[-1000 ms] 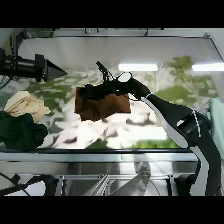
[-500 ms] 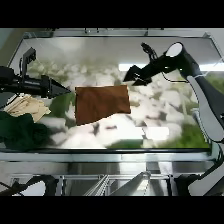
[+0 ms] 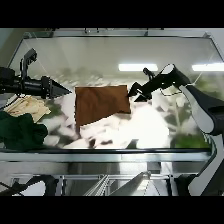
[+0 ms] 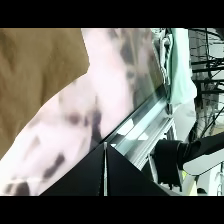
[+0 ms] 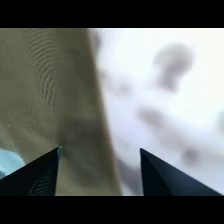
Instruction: Fold the shirts.
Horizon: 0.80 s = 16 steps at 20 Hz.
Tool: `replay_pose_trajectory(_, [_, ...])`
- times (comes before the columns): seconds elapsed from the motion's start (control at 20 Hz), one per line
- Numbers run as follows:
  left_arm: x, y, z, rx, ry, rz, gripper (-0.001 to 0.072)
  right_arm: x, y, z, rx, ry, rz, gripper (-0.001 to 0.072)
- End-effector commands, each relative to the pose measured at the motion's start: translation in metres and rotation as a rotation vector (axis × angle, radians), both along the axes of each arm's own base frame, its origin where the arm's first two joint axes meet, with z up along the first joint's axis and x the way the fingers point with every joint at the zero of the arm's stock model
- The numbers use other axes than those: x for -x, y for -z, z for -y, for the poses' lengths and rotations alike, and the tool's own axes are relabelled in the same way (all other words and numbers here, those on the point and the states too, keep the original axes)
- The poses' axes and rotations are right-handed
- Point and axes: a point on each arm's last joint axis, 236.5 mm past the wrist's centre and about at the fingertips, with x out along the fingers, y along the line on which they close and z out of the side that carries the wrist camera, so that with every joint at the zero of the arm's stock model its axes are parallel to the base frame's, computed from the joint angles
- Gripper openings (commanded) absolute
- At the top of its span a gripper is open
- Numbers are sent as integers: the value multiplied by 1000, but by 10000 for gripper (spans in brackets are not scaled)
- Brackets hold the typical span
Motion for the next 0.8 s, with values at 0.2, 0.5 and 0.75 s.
replay_pose_trajectory(0.2, [1,0,0,0,2,0,25,9,22,-58,-112,-8,-20,491])
replay_pose_trajectory(0.5, [8,-1,2,7,30,-16,25,-2,-56,-53,-201,-39,97,16])
replay_pose_trajectory(0.75, [8,-1,1,6,31,-15,25,-58,-265,120,-136,318,432,16])
